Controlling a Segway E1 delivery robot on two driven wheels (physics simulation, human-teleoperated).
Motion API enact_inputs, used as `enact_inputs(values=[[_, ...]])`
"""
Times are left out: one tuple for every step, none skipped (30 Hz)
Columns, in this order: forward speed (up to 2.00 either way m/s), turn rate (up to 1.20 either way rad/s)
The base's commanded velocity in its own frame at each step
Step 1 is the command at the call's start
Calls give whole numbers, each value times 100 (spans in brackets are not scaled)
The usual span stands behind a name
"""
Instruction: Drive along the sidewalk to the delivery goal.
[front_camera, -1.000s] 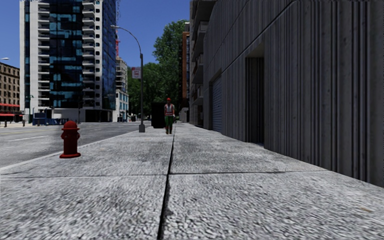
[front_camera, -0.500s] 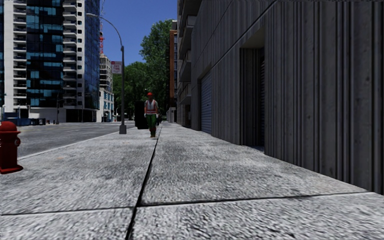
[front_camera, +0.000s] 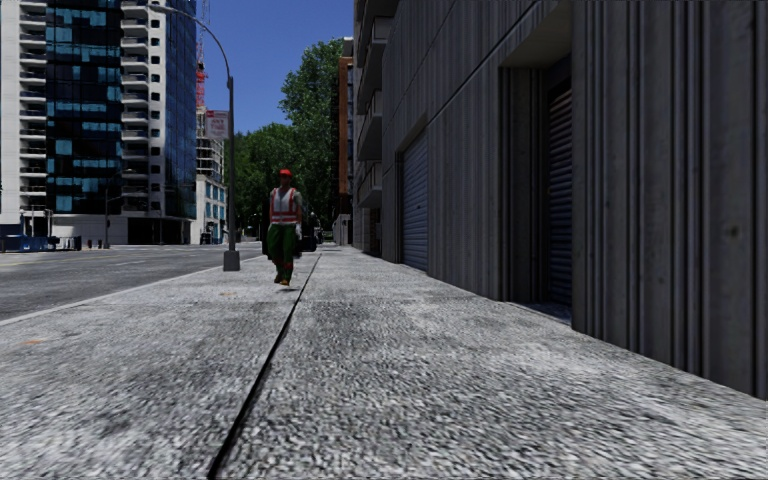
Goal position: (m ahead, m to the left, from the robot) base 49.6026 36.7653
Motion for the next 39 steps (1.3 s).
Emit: enact_inputs(values=[[200,0],[200,0],[200,0],[200,0],[200,0],[200,0],[200,0],[200,0],[200,0],[200,0],[200,0],[200,0],[200,0],[200,0],[200,0],[200,0],[200,0],[200,0],[200,0],[200,0],[200,0],[200,0],[200,0],[200,0],[200,8],[200,18],[200,27],[200,32],[200,32],[200,35],[200,37],[200,37],[200,37],[200,37],[200,37],[200,37],[200,37],[200,37],[200,37]])
